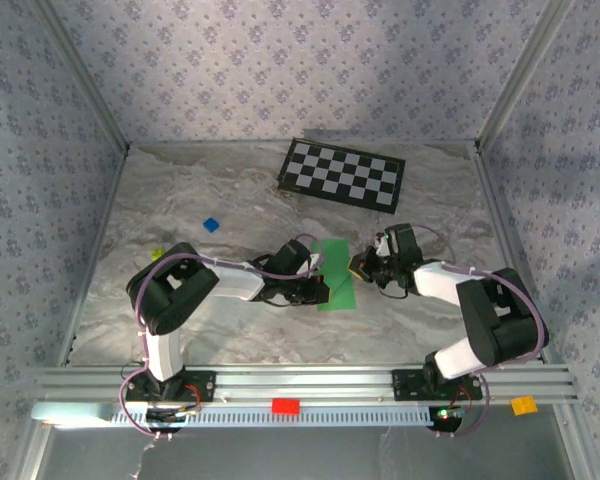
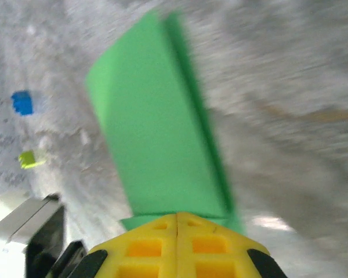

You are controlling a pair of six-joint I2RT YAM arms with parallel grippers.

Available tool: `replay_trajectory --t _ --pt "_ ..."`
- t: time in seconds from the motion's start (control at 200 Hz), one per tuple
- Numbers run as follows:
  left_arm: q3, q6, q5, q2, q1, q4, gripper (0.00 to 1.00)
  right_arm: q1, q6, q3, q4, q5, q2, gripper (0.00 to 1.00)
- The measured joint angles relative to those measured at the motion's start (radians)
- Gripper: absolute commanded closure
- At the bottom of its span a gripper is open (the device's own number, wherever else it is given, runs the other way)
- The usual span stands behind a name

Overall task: Fold a paper plane with a square sheet of paper (pick it up from the middle)
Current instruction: Fold the triangle a second time at the center of the table.

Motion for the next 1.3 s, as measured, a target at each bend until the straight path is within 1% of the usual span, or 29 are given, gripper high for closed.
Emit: replay_trajectory --t 0.125,0.245,0.365,0.62,0.81,1.149,1.299 --pt "0.0 -0.002 0.0 0.0 0.0 0.0 1.0 0.06 0.0 0.008 0.002 0.001 0.001 0.98" --pt "0.001 -0.002 0.0 0.0 0.0 -0.001 1.0 0.088 0.001 0.008 0.001 0.008 0.047 1.0" --pt "0.003 -0.002 0.003 0.0 0.0 -0.006 1.0 0.081 0.009 -0.005 0.016 0.01 0.109 1.0" --pt "0.0 -0.002 0.002 -0.011 0.0 -0.026 0.99 0.071 0.011 -0.005 0.033 -0.008 0.121 1.0" --pt "-0.044 0.003 -0.002 -0.047 0.0 -0.032 0.98 0.069 0.011 -0.005 0.034 -0.013 0.123 1.0" --pt "-0.053 0.077 -0.022 -0.103 0.0 -0.158 0.98 0.069 0.011 -0.005 0.034 -0.013 0.123 1.0" --pt "-0.049 0.088 -0.027 -0.13 0.0 -0.231 0.97 0.069 0.011 -0.005 0.035 -0.013 0.123 1.0"
